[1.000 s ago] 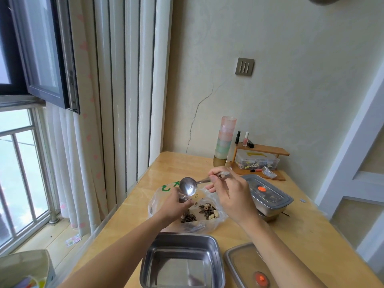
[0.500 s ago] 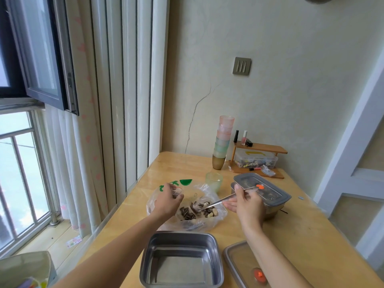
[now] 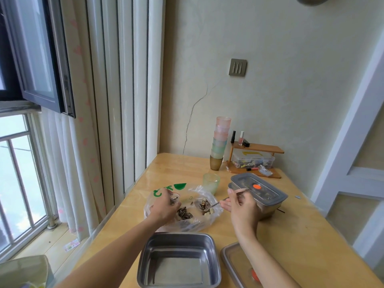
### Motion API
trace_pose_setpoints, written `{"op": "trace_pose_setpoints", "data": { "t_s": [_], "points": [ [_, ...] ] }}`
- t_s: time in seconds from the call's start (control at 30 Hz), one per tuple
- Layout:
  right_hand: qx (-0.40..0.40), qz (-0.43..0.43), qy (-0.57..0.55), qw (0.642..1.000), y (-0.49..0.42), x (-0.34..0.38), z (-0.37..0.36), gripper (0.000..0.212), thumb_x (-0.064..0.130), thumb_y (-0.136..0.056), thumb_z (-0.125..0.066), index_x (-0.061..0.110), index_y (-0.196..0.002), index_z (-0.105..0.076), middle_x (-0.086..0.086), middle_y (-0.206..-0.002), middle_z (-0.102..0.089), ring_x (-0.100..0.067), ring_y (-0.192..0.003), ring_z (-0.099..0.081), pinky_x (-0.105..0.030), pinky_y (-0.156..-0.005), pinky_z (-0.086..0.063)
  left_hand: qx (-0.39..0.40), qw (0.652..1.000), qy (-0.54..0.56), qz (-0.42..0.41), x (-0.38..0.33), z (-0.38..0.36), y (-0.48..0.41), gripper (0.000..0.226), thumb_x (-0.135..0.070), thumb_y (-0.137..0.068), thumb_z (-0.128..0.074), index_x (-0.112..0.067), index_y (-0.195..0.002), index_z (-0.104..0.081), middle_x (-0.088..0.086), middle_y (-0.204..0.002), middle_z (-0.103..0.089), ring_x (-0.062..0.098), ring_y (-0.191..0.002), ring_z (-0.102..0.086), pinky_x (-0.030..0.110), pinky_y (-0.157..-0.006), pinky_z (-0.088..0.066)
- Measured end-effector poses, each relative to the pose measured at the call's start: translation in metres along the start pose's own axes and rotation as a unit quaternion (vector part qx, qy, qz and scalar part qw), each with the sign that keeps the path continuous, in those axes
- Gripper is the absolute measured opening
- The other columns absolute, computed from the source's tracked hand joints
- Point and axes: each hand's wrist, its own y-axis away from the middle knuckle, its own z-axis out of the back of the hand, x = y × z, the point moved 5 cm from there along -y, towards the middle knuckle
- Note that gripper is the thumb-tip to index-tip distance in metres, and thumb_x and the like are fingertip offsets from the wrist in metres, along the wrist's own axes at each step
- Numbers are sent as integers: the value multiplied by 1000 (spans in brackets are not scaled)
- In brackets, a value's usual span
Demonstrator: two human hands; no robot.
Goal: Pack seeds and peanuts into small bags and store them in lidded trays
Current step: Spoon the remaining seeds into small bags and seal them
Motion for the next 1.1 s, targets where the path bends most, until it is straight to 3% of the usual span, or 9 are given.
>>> {"op": "trace_pose_setpoints", "data": {
  "t_s": [0.2, 0.33, 0.4, 0.53, 0.73, 0.87, 0.93, 1.03, 1.1],
  "points": [
    [22, 29, 50, 998, 4, 1, -7, 11, 11, -105, -57, 10, -95, -63, -10, -85, -76, -9, -69, -77, -14, -60, -55, -4, 1000, -5, -1, -4, -1, 2, 46, -34, -91, -72, -19, -120, -40, -3, -90, -68, 21, -88, -68, 49, -91, -56],
    [21, 15, 80, 997, 1, 4, -5, 16, 11, -107, -52, 12, -96, -63, -7, -81, -78, -6, -69, -77, -8, -57, -48, 9, 998, 61, 6, -6, 0, 4, 45, -25, -87, -79, -14, -117, -47, 8, -96, -67, 22, -85, -65, 39, -77, -58],
    [17, 7, 81, 996, -1, 7, -3, 17, 12, -107, -51, 14, -96, -63, -5, -77, -78, -7, -69, -77, -11, -58, -50, 10, 998, 68, 4, -5, -1, 4, 40, -22, -85, -81, -14, -112, -52, 12, -100, -68, 27, -89, -66, 44, -82, -58],
    [6, -3, 93, 996, -4, 10, 1, 17, 19, -107, -51, 15, -92, -60, 2, -66, -77, -6, -64, -76, -33, -79, -56, 16, 999, 48, 5, -4, -2, 3, 34, -21, -85, -81, -9, -103, -56, 15, -97, -66, 22, -81, -57, 46, -84, -56],
    [-21, 7, 64, 998, -8, 37, 8, 22, 23, -108, -51, 12, -92, -61, 1, -66, -77, -3, -62, -74, -25, -72, -55, 19, 1000, -5, -16, -10, -5, 3, 30, -30, -86, -77, -11, -95, -56, 1, -81, -58, 18, -71, -50, 34, -68, -44],
    [-6, 86, 69, 994, -6, 58, 0, 19, 23, -107, -53, 15, -93, -63, 3, -67, -77, -3, -65, -75, -31, -75, -58, 22, 999, 20, -30, -20, -5, 5, 27, -31, -88, -76, -19, -91, -53, -1, -82, -58, 15, -71, -52, 30, -65, -47],
    [26, 156, 71, 985, 0, 68, -8, 17, 19, -107, -53, 20, -93, -62, -1, -72, -77, -4, -66, -75, -27, -71, -60, 21, 998, 54, -24, -23, -5, 6, 29, -31, -89, -77, -16, -92, -53, 0, -84, -58, 14, -73, -52, 27, -64, -44],
    [115, 288, 90, 946, 14, 83, -21, 12, 15, -107, -54, 13, -100, -64, -2, -86, -75, -2, -72, -75, -16, -63, -58, 23, 995, 98, -12, -24, -6, 6, 33, -31, -88, -79, -16, -86, -50, 1, -80, -54, 16, -72, -49, 31, -68, -41],
    [170, 352, 106, 914, 22, 86, -27, 11, 12, -107, -55, 10, -102, -64, 1, -95, -70, -1, -77, -74, -20, -63, -59, 28, 992, 120, -2, -23, -6, 6, 36, -29, -88, -80, -16, -83, -47, 0, -76, -49, 15, -69, -45, 31, -66, -39]
  ]
}}
